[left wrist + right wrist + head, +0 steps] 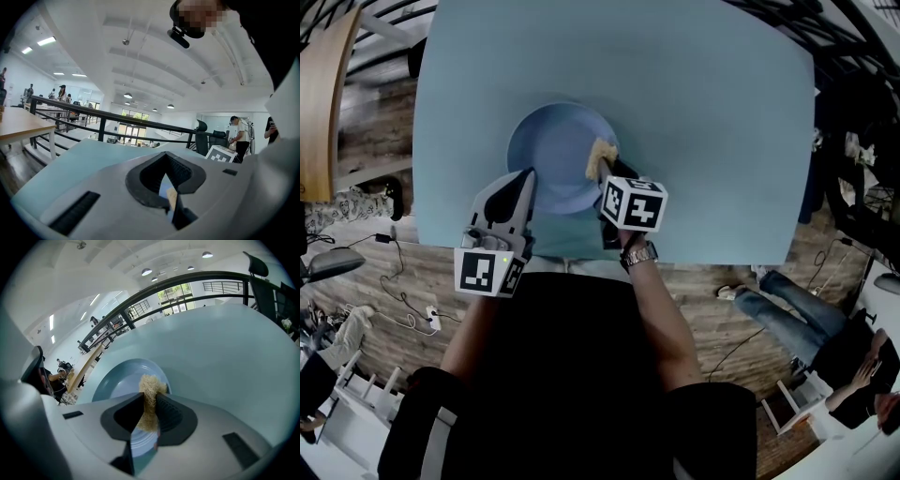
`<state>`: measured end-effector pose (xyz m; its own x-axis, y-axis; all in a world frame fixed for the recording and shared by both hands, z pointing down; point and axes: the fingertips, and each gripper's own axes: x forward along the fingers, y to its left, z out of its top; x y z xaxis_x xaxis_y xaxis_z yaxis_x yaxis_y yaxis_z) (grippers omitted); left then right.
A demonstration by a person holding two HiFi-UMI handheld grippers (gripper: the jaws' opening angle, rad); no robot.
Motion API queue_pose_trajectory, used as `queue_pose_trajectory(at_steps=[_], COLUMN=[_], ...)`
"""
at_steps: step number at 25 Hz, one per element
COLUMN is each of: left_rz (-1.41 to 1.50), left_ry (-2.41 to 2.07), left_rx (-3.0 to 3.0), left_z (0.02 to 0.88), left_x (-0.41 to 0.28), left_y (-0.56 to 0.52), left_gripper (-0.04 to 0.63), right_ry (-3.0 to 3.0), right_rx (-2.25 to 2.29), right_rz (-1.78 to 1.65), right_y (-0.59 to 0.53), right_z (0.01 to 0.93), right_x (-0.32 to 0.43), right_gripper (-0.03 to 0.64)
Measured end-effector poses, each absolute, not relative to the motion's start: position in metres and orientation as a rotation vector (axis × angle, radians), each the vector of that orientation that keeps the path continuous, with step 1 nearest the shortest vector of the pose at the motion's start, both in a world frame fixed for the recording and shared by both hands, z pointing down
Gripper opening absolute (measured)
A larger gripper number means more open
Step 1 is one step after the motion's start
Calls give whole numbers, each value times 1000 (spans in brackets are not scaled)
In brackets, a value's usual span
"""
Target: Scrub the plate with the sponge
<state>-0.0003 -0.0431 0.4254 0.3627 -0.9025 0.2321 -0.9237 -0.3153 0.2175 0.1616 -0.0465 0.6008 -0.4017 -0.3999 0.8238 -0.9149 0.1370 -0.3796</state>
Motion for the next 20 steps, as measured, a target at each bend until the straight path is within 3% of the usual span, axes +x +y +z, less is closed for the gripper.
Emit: queue_pose_trajectory(at_steps=[20], left_rz=[123], left_ry=[-1686], left_rx=[2317], left_z=[398], left_x=[-7], left_y=[-19], left_gripper=[2], right_ry=[-2252], right_rx=[1255], right_rz=[997], right_y=[-43], right_z=[480], right_x=[136], right_gripper=[74])
